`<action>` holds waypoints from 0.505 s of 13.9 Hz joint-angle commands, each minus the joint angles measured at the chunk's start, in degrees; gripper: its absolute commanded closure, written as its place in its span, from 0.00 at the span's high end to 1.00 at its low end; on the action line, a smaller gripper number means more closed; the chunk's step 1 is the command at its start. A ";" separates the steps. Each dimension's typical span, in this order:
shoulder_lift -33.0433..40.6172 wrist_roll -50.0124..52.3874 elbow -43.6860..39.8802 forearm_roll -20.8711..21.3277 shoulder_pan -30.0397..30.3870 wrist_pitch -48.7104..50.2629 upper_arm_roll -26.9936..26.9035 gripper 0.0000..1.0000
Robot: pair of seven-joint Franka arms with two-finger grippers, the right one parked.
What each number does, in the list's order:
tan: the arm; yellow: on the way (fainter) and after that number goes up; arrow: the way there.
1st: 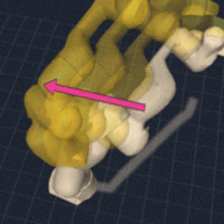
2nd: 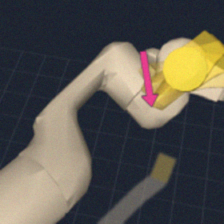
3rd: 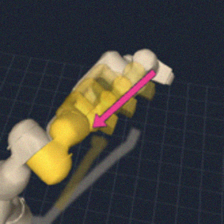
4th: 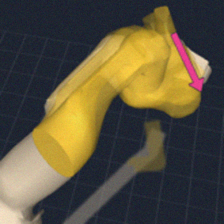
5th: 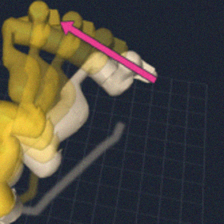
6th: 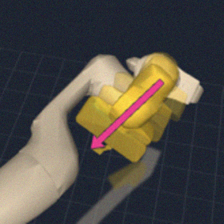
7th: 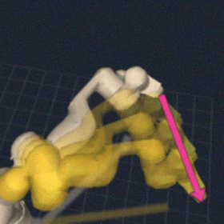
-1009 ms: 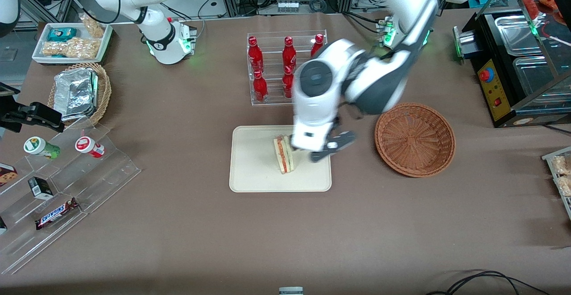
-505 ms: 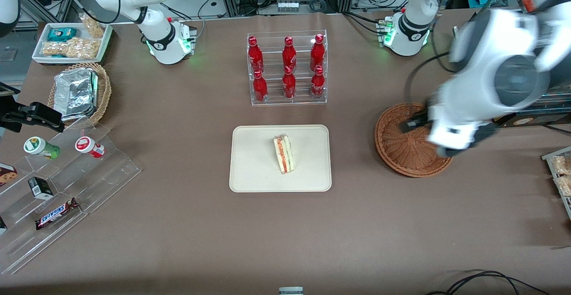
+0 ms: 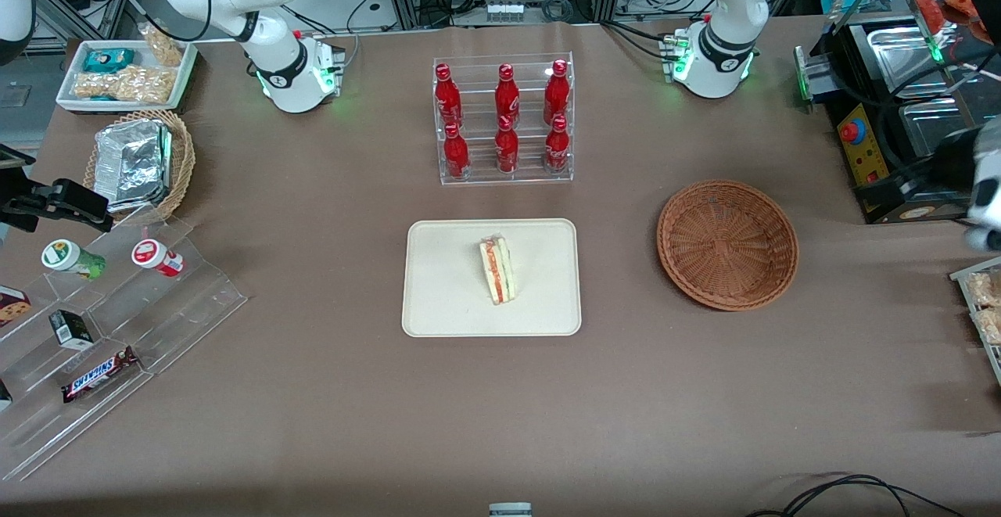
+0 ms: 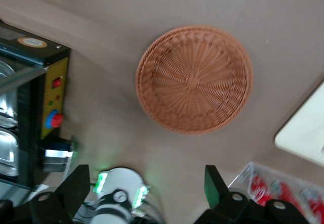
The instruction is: Place sandwich from basket to tray
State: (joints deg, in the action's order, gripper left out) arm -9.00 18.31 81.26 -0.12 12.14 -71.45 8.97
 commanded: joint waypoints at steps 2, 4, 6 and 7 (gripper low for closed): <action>5.38 -6.00 3.19 -0.67 0.16 -1.73 1.22 1.00; 6.97 -6.00 2.77 -0.24 -1.32 -4.91 2.53 1.00; 8.02 -6.09 2.67 0.03 -1.42 -5.01 4.21 1.00; 8.64 -6.09 3.02 0.73 -1.77 -5.01 4.56 1.00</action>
State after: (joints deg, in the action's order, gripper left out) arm -2.99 13.19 82.17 -0.19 10.75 -75.25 13.08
